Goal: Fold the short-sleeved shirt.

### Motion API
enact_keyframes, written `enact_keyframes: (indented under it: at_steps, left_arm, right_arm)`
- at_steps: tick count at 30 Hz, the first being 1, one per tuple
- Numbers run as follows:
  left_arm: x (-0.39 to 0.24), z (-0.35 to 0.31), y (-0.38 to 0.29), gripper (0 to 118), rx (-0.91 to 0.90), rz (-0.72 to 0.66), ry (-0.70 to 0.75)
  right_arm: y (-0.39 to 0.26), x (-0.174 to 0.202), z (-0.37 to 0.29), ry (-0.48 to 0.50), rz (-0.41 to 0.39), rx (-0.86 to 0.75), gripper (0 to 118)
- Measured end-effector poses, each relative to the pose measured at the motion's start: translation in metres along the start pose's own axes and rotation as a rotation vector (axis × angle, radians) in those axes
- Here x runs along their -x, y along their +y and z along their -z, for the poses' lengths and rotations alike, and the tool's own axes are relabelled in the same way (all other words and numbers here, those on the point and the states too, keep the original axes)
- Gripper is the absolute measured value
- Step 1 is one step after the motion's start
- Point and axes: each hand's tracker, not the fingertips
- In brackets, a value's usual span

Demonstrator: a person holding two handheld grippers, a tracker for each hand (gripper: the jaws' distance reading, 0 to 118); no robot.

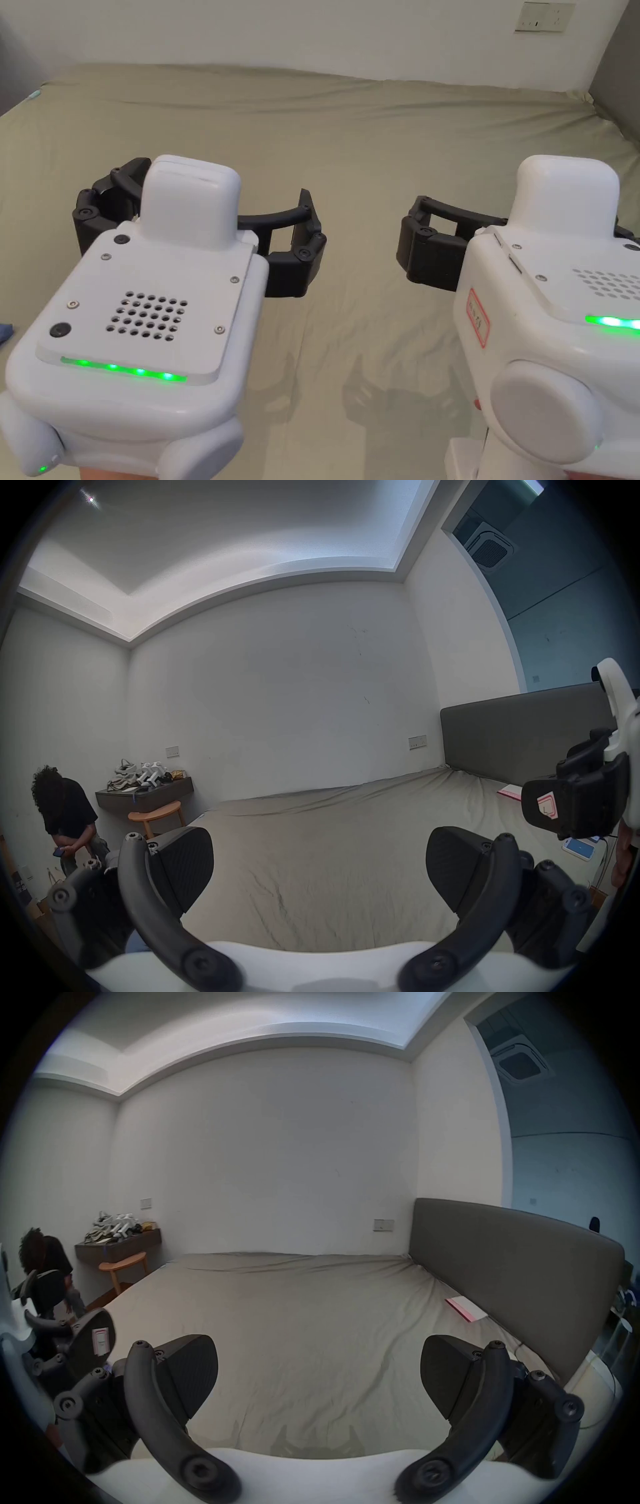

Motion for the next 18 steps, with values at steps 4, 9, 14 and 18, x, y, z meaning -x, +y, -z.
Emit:
enact_keyframes:
  at_steps: [4,9,14,18]
  left_arm:
    - [0.001,0.000,0.001,118,-0.001,0.000,-0.006]
    - [0.004,0.000,-0.002,118,0.015,-0.041,-0.022]
    - [0.004,0.001,-0.005,118,0.023,-0.035,-0.015]
    - [0.005,0.001,-0.004,118,0.023,-0.038,-0.014]
  right_arm:
    - [0.001,0.003,0.006,0.002,-0.024,0.033,118]
    - [-0.003,0.005,0.012,-0.005,-0.021,0.069,118]
    - [-0.011,-0.005,0.021,0.056,-0.002,0.089,118]
    - [-0.013,-0.003,0.028,-0.018,0.001,0.106,118]
